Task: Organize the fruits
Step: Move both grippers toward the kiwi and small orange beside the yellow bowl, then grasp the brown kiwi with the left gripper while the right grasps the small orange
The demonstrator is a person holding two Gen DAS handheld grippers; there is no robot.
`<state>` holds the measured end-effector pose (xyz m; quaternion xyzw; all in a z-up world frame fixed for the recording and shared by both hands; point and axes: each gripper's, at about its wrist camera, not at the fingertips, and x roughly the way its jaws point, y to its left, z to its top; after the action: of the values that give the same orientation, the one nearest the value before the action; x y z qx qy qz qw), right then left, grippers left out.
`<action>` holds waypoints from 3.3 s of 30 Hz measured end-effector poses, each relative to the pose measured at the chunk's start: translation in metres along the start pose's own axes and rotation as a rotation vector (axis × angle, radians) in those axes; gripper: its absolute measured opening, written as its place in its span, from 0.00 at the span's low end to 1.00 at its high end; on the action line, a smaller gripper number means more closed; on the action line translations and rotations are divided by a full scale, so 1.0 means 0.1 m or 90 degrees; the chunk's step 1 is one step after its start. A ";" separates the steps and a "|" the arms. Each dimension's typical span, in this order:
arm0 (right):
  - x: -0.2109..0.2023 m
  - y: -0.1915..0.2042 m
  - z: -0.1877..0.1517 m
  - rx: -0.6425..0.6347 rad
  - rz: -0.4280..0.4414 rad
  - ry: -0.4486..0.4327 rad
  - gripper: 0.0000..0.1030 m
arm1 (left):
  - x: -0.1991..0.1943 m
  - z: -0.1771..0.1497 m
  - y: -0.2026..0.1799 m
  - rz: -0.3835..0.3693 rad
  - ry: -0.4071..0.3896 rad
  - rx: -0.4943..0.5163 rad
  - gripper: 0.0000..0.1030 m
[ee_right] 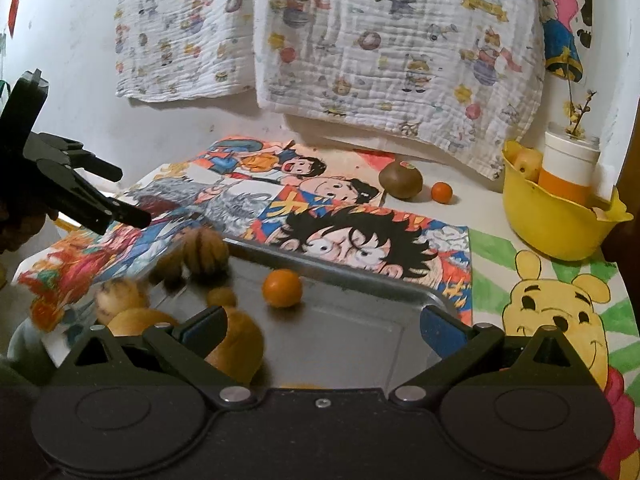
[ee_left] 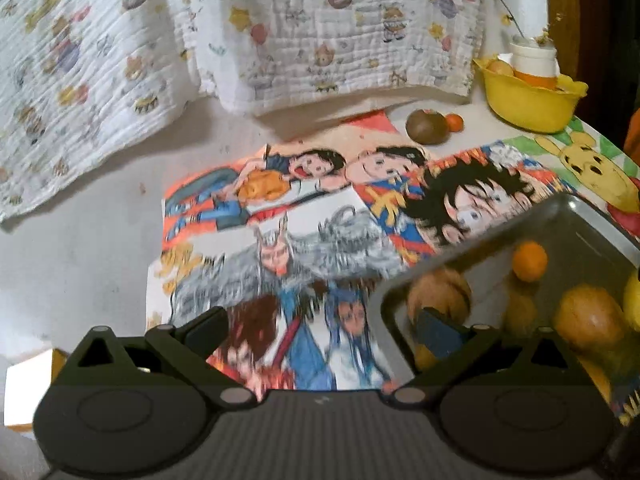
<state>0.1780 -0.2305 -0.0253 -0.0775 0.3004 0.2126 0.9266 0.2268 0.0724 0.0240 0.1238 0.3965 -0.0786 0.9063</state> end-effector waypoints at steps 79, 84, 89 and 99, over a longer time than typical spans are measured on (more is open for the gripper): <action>3.29 -1.36 1.91 -0.506 -0.003 0.345 0.47 | 2.70 1.82 -1.05 -0.319 -0.210 0.349 0.66; 3.33 -1.38 2.02 -0.479 0.018 0.363 0.37 | 2.64 1.78 -0.99 -0.321 -0.206 0.336 0.64; 3.32 -1.42 2.03 -0.453 0.006 0.343 0.33 | 2.61 1.78 -0.99 -0.301 -0.189 0.334 0.64; 3.09 -1.31 1.76 -0.432 -0.034 0.252 0.32 | 2.42 1.73 -0.86 -0.276 -0.141 0.269 0.64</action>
<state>0.5534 -0.1928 -0.0632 -0.4267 0.3838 0.2568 0.7776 0.4901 -0.0704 -0.0557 0.2124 0.2875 -0.3634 0.8603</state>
